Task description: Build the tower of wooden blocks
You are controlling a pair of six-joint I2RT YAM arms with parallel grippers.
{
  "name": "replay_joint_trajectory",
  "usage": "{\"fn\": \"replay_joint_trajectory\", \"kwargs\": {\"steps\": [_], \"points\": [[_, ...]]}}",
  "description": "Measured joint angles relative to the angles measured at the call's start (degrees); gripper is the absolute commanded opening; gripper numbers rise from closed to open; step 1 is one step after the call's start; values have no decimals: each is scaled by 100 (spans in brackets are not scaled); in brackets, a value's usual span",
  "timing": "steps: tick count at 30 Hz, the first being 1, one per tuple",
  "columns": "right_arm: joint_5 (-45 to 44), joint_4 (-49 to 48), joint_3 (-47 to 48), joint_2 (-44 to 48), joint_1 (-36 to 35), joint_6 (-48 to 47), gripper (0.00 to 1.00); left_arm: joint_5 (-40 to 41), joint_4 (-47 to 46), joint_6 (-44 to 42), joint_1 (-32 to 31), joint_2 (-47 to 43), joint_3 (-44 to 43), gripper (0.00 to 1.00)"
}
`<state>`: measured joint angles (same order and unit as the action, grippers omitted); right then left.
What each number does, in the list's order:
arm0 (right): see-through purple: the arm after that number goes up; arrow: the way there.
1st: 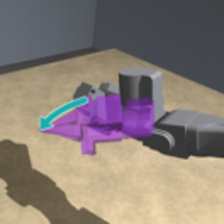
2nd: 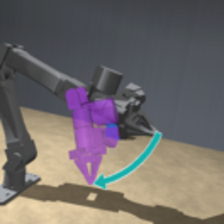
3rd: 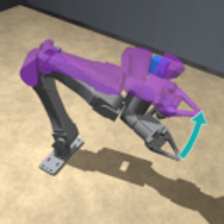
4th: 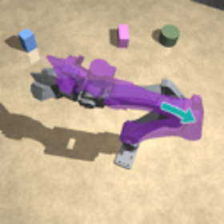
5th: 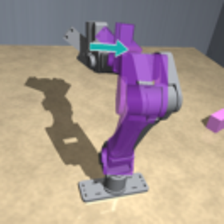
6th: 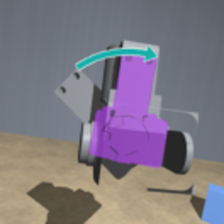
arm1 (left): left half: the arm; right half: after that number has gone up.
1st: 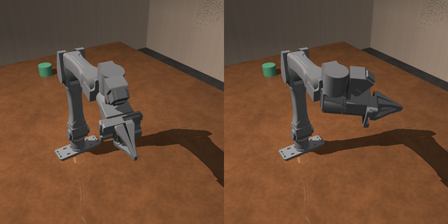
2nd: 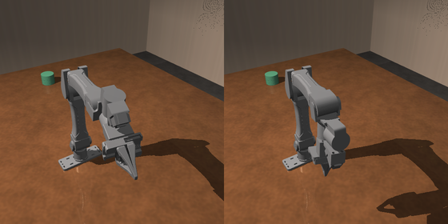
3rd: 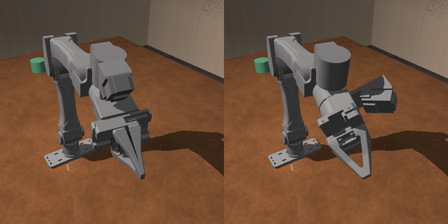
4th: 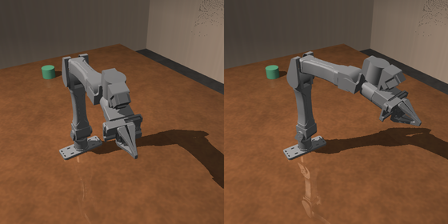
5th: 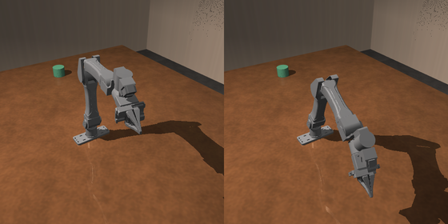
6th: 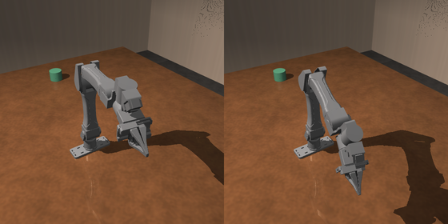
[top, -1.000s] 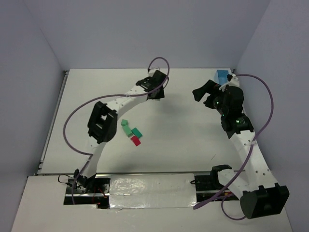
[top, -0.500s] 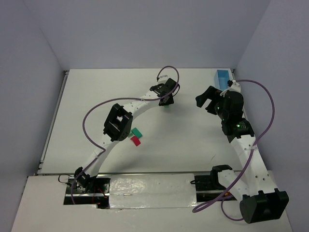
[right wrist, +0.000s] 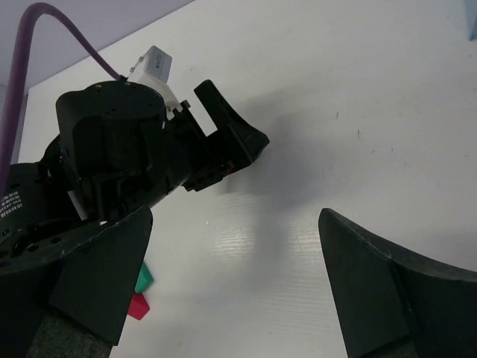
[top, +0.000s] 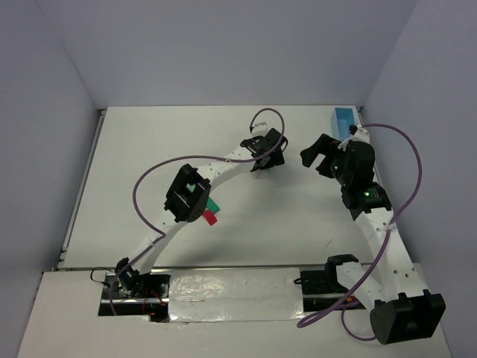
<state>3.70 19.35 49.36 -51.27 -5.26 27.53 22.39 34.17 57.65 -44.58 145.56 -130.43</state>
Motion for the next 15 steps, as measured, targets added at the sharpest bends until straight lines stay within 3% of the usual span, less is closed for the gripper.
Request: {"fn": "replay_joint_trajectory", "kwargs": {"steps": [2, 9, 15], "points": [[17, -2, 0, -31, 0, -2, 100, 31, -79, 4, -11, -35, 50, 100], [39, -7, 0, -70, 0, -17, 100, 212, -125, -52, 26, -525, 667, 99], [310, -87, 0, -179, -44, -83, 100, 433, -127, -195, 308, -2068, 1633, 100]]}}
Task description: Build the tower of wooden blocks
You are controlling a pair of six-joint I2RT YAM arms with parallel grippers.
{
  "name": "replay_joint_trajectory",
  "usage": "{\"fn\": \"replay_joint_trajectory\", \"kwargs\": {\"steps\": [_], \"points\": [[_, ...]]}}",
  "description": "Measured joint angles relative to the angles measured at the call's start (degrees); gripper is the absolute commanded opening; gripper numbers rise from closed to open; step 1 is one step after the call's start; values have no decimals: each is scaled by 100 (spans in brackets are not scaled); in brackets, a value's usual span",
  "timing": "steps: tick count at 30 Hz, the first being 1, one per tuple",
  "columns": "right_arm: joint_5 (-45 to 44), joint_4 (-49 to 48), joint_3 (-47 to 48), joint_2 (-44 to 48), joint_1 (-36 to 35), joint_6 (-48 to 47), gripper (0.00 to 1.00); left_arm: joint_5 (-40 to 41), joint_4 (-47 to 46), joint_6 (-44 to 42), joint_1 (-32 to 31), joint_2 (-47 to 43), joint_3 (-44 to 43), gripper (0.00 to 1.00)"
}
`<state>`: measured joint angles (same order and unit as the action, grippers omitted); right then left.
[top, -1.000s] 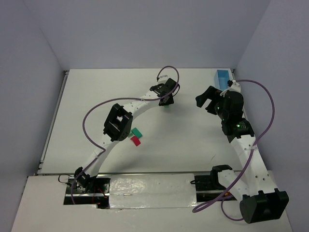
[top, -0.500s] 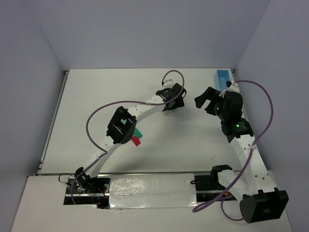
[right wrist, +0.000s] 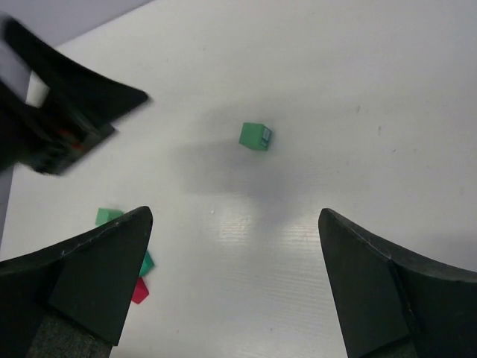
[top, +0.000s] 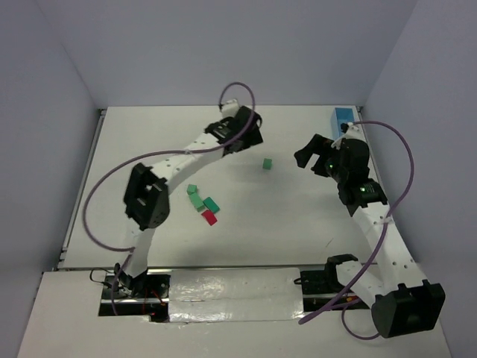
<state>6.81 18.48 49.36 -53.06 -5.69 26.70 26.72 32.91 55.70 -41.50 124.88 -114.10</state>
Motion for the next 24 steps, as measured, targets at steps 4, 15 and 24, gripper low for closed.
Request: {"fn": "replay_joint_trajectory", "kwargs": {"steps": [4, 15, 24], "points": [[-111, 35, 221, -730, -935, -240, 100, 197, 52, -48, 741, -1742, 1215, 99], [-651, 87, 2288, -4492, -3884, -483, 79, 1547, 1539, -645, 2127, -5451, 3921, 99], [-1825, 385, 4715, -6575, -4741, 225, 94, 2061, 1720, -1545, 2149, -7884, 5674, 99]]}}
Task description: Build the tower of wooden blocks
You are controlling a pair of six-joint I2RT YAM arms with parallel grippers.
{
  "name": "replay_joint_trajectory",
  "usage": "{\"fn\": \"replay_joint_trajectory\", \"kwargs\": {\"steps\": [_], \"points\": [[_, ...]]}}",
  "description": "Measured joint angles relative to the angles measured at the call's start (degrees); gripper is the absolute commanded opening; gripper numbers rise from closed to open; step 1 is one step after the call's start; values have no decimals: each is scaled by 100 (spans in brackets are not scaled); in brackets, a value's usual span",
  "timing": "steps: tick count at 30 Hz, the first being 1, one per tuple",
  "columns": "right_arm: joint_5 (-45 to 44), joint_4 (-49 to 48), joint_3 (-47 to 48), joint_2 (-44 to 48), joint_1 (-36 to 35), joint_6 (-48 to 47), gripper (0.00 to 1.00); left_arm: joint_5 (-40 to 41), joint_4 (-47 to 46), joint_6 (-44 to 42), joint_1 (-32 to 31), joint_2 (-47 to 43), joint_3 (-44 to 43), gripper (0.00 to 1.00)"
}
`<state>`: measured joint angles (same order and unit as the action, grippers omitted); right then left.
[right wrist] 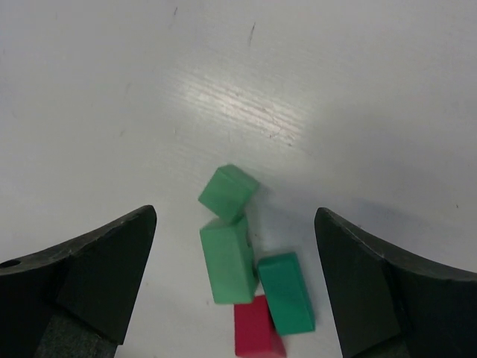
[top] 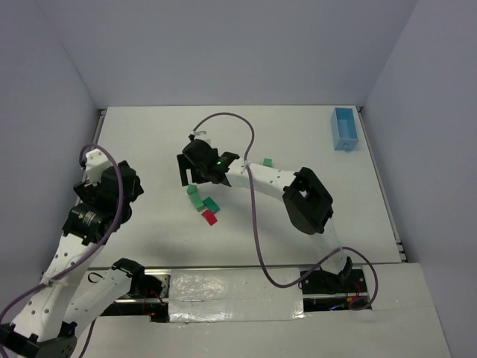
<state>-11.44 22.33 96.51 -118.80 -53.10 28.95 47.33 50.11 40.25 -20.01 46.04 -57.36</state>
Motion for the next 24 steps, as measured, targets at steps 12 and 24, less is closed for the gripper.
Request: {"fn": "replay_joint_trajectory", "kwargs": {"steps": [12, 24], "points": [[-1342, 608, 1460, -1502, -428, 1093, 79, -245, -439, -614, 74, -326, 372, 100], [-1790, 844, 1495, -1572, -612, 1554, 59, -577, -570, -848, 74, -540, 413, 100]]}}
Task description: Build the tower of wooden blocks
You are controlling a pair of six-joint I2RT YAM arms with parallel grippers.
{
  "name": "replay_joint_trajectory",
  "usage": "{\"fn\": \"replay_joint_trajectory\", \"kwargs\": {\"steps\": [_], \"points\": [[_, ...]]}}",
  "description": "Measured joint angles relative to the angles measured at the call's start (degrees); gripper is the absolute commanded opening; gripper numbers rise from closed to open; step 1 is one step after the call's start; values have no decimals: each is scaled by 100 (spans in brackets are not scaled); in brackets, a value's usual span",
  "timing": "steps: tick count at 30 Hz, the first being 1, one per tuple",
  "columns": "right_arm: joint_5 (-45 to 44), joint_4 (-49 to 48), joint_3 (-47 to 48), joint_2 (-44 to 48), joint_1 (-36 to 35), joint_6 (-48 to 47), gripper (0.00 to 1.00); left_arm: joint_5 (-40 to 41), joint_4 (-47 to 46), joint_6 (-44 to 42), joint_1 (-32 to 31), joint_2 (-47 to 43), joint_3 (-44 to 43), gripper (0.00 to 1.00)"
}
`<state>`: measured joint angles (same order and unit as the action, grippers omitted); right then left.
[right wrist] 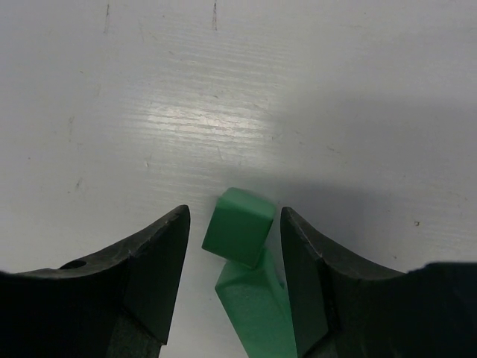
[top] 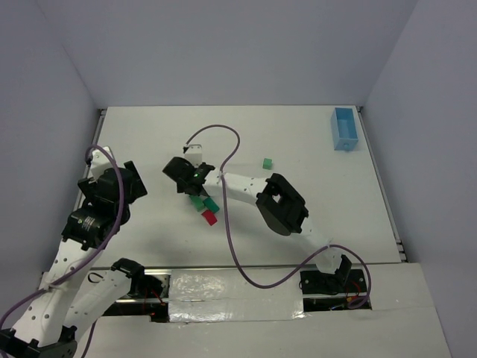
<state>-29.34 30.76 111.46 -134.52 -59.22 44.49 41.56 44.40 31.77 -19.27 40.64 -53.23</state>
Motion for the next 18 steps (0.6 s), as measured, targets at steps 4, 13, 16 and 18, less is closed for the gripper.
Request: {"fn": "replay_joint_trajectory", "kwargs": {"steps": [4, 13, 16, 18], "points": [[9, 31, 192, -101, 0, 42, 52, -37, -7, -15, 0, -24, 0, 100], [83, 74, 492, -299, 0, 35, 44, -55, -48, -22, 0, -79, 13, 99], [138, 66, 511, -343, 0, -24, 34, -59, -70, -26, 0, -79, 13, 99], [175, 26, 511, -363, -2, -52, 33, -72, -79, -28, 2, -79, 13, 99]]}}
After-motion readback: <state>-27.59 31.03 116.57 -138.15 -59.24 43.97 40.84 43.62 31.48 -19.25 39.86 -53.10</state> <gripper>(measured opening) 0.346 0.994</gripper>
